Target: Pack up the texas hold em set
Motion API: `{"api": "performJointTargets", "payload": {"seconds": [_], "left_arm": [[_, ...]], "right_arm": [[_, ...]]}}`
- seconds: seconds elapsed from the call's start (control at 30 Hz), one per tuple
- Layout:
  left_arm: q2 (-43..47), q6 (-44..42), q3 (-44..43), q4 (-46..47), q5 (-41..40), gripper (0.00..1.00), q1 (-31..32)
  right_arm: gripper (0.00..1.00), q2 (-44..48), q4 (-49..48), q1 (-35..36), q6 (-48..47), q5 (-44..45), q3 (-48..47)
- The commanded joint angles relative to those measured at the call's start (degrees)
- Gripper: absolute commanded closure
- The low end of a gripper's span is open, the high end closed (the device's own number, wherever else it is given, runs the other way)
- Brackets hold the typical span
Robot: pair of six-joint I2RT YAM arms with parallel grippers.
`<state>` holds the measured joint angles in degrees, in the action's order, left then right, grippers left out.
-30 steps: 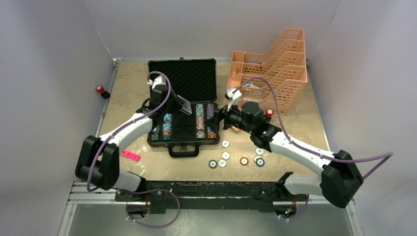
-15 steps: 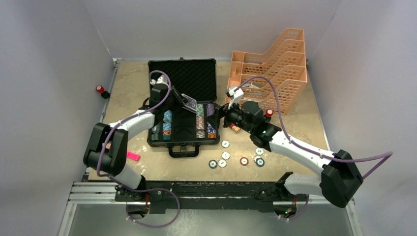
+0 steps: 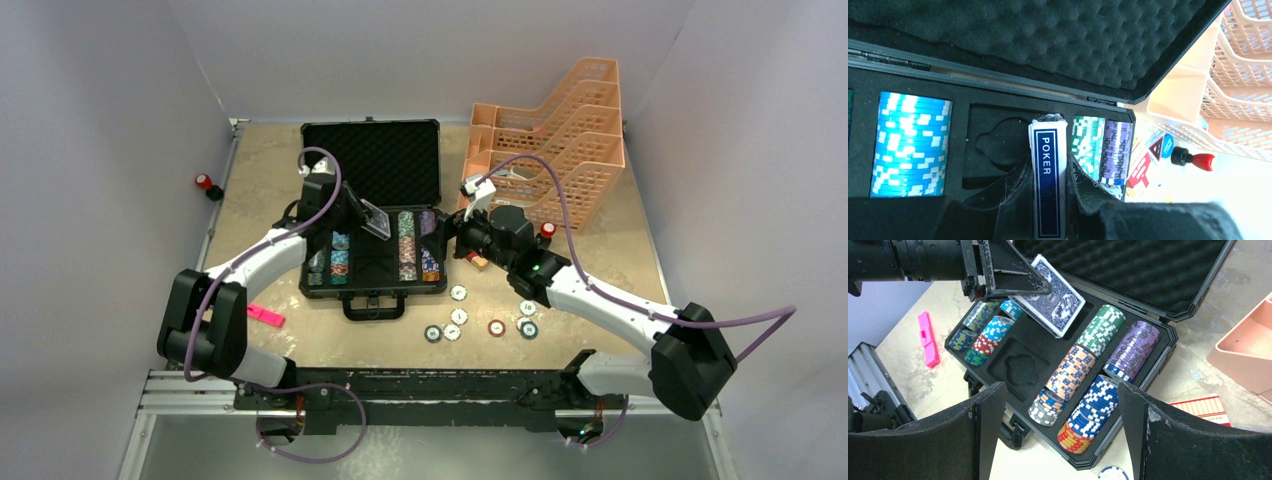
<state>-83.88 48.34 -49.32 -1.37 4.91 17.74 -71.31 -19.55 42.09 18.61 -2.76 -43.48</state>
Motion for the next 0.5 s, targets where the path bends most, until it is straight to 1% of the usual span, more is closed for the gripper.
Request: {"api": "performJointTargets", "payload": {"seconds": [0.0, 0.17, 0.27, 0.33, 0.37, 0.43, 0.47], "left_arm": [[-2.9, -1.4, -1.7, 2.1, 4.3, 1.00, -0.1], [-5.7, -0.4, -1.5, 5.3, 8.0, 1.00, 0.0], [-6.8, -0.5, -1.7, 5.7, 8.4, 0.93, 0.0], [-6.6, -1.4, -1.9, 4.9, 6.6, 0.90, -0.1], [-6.3, -1.8, -1.8, 4.7, 5.4, 0.87, 0.0], [-5.8, -2.7, -2.4, 3.6, 3.7, 0.74, -0.1], [-5.6, -3.3, -3.0, 2.5, 2.8, 0.66, -0.1]], "right_arm": [[0.16, 0.5, -1.3, 0.2, 0.4, 1.5, -3.0], [0.16, 0.7, -0.5, 0.2, 0.3, 1.9, -2.8], [0.16, 0.7, -0.4, 0.2, 0.3, 2.1, -3.0], [0.17, 0.8, -0.5, 0.2, 0.2, 2.1, -3.1], [0.16, 0.7, -0.6, 0.2, 0.2, 2.1, -3.0], [0.16, 0.7, -0.5, 0.2, 0.2, 2.1, -3.0], [0.16, 0.6, -0.4, 0.2, 0.2, 2.2, -3.1]]}}
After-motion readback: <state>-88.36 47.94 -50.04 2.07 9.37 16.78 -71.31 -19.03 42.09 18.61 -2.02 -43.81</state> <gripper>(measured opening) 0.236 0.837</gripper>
